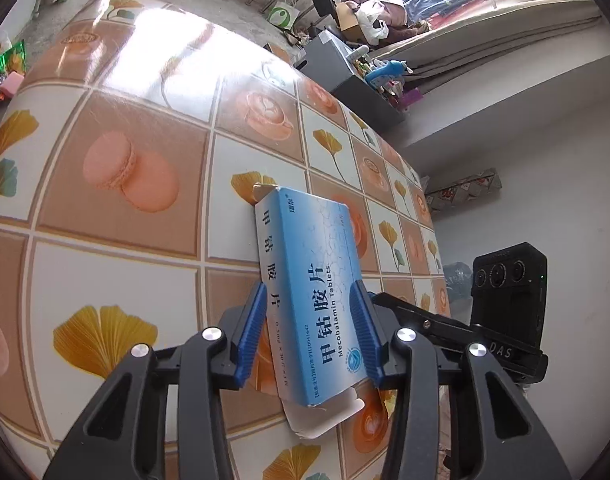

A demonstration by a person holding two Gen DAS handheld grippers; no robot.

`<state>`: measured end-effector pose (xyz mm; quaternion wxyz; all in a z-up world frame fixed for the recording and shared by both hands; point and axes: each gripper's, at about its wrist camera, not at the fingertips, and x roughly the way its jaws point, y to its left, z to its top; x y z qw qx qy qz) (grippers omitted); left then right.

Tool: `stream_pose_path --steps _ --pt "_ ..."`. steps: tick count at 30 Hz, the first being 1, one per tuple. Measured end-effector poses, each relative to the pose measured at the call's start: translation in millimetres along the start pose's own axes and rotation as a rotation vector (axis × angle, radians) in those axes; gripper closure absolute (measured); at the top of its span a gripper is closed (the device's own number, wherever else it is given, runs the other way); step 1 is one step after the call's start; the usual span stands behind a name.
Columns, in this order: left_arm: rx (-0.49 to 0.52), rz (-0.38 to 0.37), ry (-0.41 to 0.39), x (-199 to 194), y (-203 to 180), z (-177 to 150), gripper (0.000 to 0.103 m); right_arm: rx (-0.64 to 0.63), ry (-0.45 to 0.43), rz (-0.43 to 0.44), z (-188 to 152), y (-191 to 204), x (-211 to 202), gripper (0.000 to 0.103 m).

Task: Collect trash
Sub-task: 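Grasp the blue Mecobalamin box with the right tool and lift it, then grasp the yellow Enaak snack packet with the left tool while the right tool holds the box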

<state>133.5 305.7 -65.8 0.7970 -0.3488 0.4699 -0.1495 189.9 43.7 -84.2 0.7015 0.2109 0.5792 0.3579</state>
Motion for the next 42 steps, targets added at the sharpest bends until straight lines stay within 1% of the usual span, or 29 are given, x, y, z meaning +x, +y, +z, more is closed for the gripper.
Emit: stream_pose_path --steps 3,6,10,12,14,16,18,21,24,25,26,27,28,29,31,33,34,35,36,38,40,41,42 --pt "0.001 0.012 -0.012 -1 -4 0 0.068 0.018 0.006 0.018 -1 -3 3 0.079" --pt "0.01 -0.03 -0.025 -9 -15 2 0.068 0.027 0.0 0.048 -2 -3 -9 0.08" --pt "0.102 -0.03 -0.048 -18 -51 3 0.068 0.024 -0.045 0.085 -2 0 -36 0.08" --pt "0.136 -0.055 -0.053 -17 -71 3 0.068 0.036 -0.083 0.103 -5 -4 -58 0.08" --pt "0.164 -0.092 -0.039 -10 -91 2 0.068 0.065 -0.116 0.123 -10 -12 -81 0.08" --pt "0.193 -0.145 -0.003 2 -113 -2 0.068 0.095 -0.159 0.121 -18 -23 -104 0.08" --pt "0.226 -0.207 0.045 19 -136 -10 0.068 0.126 -0.215 0.099 -29 -38 -134 0.08" --pt "0.257 -0.275 0.143 57 -168 -28 0.067 0.184 -0.291 0.028 -53 -61 -171 0.08" --pt "0.299 -0.305 0.25 93 -191 -55 0.066 0.24 -0.342 -0.043 -78 -83 -198 0.08" --pt "0.31 -0.298 0.278 103 -195 -61 0.065 0.257 -0.358 -0.077 -86 -90 -205 0.08" --pt "0.32 -0.271 0.287 108 -196 -65 0.065 0.275 -0.374 -0.139 -93 -95 -207 0.08" --pt "0.335 -0.238 0.272 110 -194 -66 0.065 0.29 -0.391 -0.205 -100 -100 -208 0.078" --pt "0.354 -0.199 0.242 109 -190 -65 0.063 0.306 -0.407 -0.248 -107 -105 -211 0.077" --pt "0.367 -0.155 0.21 105 -185 -62 0.062 0.323 -0.423 -0.258 -113 -109 -213 0.076" --pt "0.377 -0.056 0.151 97 -170 -53 0.061 0.361 -0.457 -0.224 -124 -114 -211 0.069" --pt "0.389 0.043 0.102 90 -154 -44 0.061 0.388 -0.483 -0.206 -129 -118 -208 0.065" --pt "0.385 0.086 0.097 88 -139 -40 0.061 0.401 -0.484 -0.2 -130 -120 -205 0.065" --pt "0.367 0.116 0.108 87 -128 -40 0.061 0.41 -0.483 -0.192 -135 -126 -207 0.065" --pt "0.342 0.126 0.129 85 -117 -40 0.061 0.415 -0.481 -0.186 -139 -130 -210 0.065" --pt "0.298 0.11 0.178 81 -98 -48 0.061 0.387 -0.485 -0.187 -141 -125 -213 0.065" --pt "0.276 0.06 0.207 72 -89 -60 0.061 0.317 -0.515 -0.211 -140 -110 -220 0.065" --pt "0.267 0.042 0.214 66 -86 -65 0.061 0.263 -0.533 -0.225 -146 -100 -235 0.065" --pt "0.257 0.029 0.21 61 -85 -69 0.061 0.209 -0.548 -0.231 -144 -90 -236 0.065"
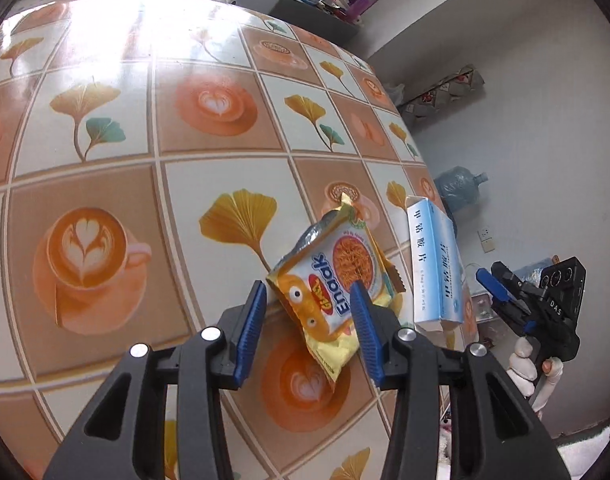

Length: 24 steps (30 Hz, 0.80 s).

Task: Collect trash
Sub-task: 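Grasp the yellow Enaak snack packet with the left tool while the right tool holds the box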

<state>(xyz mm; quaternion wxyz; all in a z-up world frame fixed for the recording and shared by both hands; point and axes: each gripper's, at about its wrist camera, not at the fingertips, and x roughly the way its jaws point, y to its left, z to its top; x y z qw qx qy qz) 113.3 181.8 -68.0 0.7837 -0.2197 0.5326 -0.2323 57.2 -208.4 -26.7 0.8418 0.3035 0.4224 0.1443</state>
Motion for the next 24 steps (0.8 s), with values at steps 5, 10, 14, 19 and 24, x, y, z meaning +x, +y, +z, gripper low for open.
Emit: stream_pose_path --steps 5,10,14,19,24 --pt "-0.055 -0.019 -0.05 -16 6 -19 0.058 -0.246 0.021 0.089 -23 62 19 0.066" --pt "-0.066 -0.034 -0.022 -6 -1 -25 0.058 -0.393 0.077 0.033 -42 93 56 0.077" --pt "-0.058 -0.008 -0.055 0 -10 -21 0.058 -0.422 0.116 0.01 -45 100 76 0.081" --pt "0.067 0.159 -0.087 11 -28 -18 0.083 -0.464 0.136 -0.018 -56 110 87 0.083" --pt "0.112 0.148 -0.067 11 -26 -22 0.099 -0.47 0.162 -0.041 -59 114 99 0.085"
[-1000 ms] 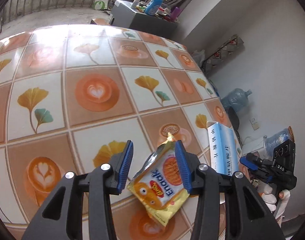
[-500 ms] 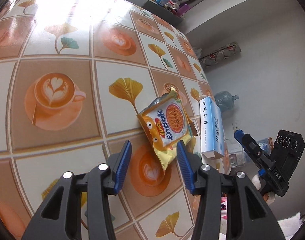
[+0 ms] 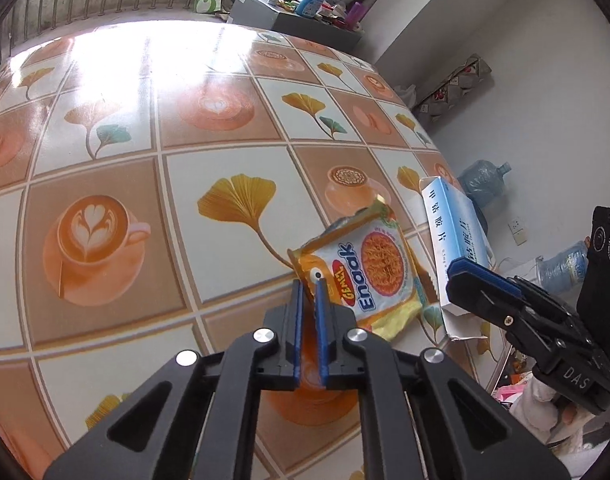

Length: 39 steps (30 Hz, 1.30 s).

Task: Collect trash
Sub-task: 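Grasp the yellow Enaak snack packet with the left tool while the right tool holds the box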

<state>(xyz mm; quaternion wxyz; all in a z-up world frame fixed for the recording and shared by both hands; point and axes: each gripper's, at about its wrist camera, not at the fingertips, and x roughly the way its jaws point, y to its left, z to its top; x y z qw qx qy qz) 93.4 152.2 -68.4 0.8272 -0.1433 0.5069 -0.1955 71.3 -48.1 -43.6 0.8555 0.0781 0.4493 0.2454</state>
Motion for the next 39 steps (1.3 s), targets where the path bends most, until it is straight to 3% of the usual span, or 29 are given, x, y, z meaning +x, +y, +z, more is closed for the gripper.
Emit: stream_pose_path --steps 9,12,14,21,23,25,28,32,39 --pt "0.017 -0.022 -0.051 -41 9 -6 0.1 -0.153 0.119 -0.091 -18 33 45 0.092" --pt "-0.029 -0.066 -0.033 -39 16 -8 0.1 -0.209 0.099 -0.128 -22 39 44 0.093" --pt "-0.056 -0.092 -0.019 -36 18 -9 0.1 -0.171 0.104 -0.092 -21 34 40 0.093" --pt "-0.054 -0.092 0.003 -29 17 -7 0.099 -0.151 0.057 -0.095 -22 25 9 0.094" --pt "-0.064 -0.107 0.021 -26 18 -6 0.097 -0.138 0.075 -0.108 -27 21 11 0.094" --pt "-0.084 -0.125 0.045 -23 20 -6 0.079 -0.115 0.107 -0.119 -34 16 19 0.095" --pt "-0.103 -0.154 0.072 -18 20 -7 0.073 -0.13 0.091 -0.13 -40 18 18 0.095" --pt "-0.143 -0.218 0.126 -4 21 -10 0.073 -0.122 0.084 -0.119 -40 17 18 0.095" --pt "-0.256 -0.39 0.125 2 34 -9 0.073 -0.083 0.073 -0.08 -42 9 16 0.095"
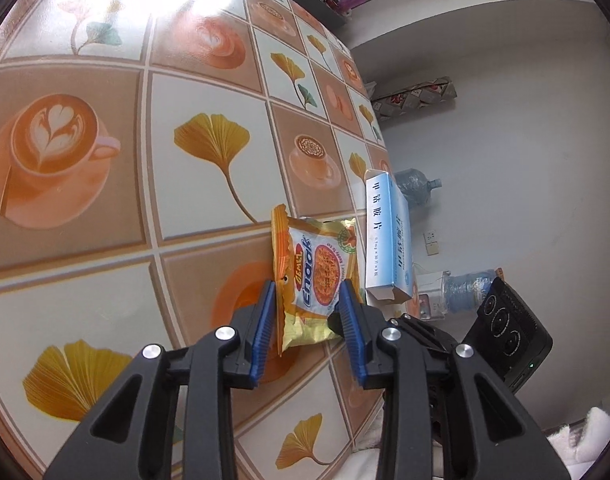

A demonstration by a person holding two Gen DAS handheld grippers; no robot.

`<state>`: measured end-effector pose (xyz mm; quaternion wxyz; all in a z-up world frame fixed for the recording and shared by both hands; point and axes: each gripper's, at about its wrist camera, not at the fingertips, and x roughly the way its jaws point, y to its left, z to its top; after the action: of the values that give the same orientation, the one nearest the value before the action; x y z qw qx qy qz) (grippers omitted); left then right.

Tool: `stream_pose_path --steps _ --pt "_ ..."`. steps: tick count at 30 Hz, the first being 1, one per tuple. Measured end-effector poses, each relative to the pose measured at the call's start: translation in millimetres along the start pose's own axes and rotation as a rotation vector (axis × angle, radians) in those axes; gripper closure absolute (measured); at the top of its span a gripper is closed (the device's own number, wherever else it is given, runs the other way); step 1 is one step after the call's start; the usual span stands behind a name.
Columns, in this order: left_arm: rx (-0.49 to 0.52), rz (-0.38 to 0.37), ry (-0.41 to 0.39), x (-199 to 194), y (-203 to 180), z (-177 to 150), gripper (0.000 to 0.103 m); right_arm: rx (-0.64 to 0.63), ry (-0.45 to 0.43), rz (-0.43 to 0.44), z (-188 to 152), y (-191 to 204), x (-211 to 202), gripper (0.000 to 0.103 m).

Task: Collect trash
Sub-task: 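Grasp the yellow Enaak snack packet with the left tool while the right tool holds the box, then lift the snack packet with the left tool while the right tool lifts the blue box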

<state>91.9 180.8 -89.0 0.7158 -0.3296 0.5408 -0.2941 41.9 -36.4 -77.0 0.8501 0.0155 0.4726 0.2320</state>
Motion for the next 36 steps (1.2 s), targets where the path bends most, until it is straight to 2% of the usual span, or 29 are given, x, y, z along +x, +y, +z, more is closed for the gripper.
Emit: stream_pose_path --steps 4,6,7,13,14,16,18,20,23,25,26,27,28,30,32,36 --pt "-0.1 -0.214 0.023 -2 12 4 0.073 0.0 -0.008 0.003 -2 2 -2 0.095" --pt "-0.122 -0.25 0.034 2 14 5 0.073 0.003 -0.01 0.005 -3 2 -3 0.095" --pt "-0.12 -0.234 0.041 5 14 5 0.073 0.004 -0.01 0.008 -2 3 -2 0.095" --pt "-0.024 -0.071 0.047 17 -4 7 0.074 0.005 -0.013 0.015 -4 -2 -3 0.095" --pt "0.007 -0.021 0.041 19 -9 7 0.075 0.006 -0.012 0.015 -4 -1 -3 0.095" --pt "0.091 0.095 0.024 22 -20 7 0.09 0.008 -0.012 0.016 -4 -2 -3 0.095" --pt "0.2 0.218 -0.005 25 -35 5 0.094 0.011 -0.007 0.023 -4 -4 -4 0.095" --pt "0.295 0.322 -0.03 29 -50 0 0.095 0.017 -0.011 0.044 -3 -6 -10 0.094" --pt "0.43 0.475 -0.086 34 -66 -7 0.095 0.018 -0.087 0.058 -1 -7 -36 0.089" --pt "0.471 0.524 -0.11 34 -68 -8 0.095 0.044 -0.155 0.032 4 -14 -57 0.068" --pt "0.484 0.543 -0.121 34 -70 -9 0.095 0.07 -0.187 0.01 8 -21 -66 0.062" --pt "0.495 0.561 -0.13 34 -69 -9 0.095 0.104 -0.21 -0.017 10 -28 -72 0.052" --pt "0.501 0.574 -0.137 35 -69 -8 0.095 0.139 -0.22 -0.05 13 -35 -75 0.043" --pt "0.504 0.584 -0.141 36 -68 -7 0.095 0.207 -0.214 -0.151 18 -51 -73 0.032" --pt "0.501 0.589 -0.142 37 -67 -6 0.095 0.269 -0.186 -0.242 18 -63 -65 0.03" --pt "0.494 0.603 -0.144 40 -69 -8 0.095 0.385 -0.1 -0.234 13 -79 -43 0.025"
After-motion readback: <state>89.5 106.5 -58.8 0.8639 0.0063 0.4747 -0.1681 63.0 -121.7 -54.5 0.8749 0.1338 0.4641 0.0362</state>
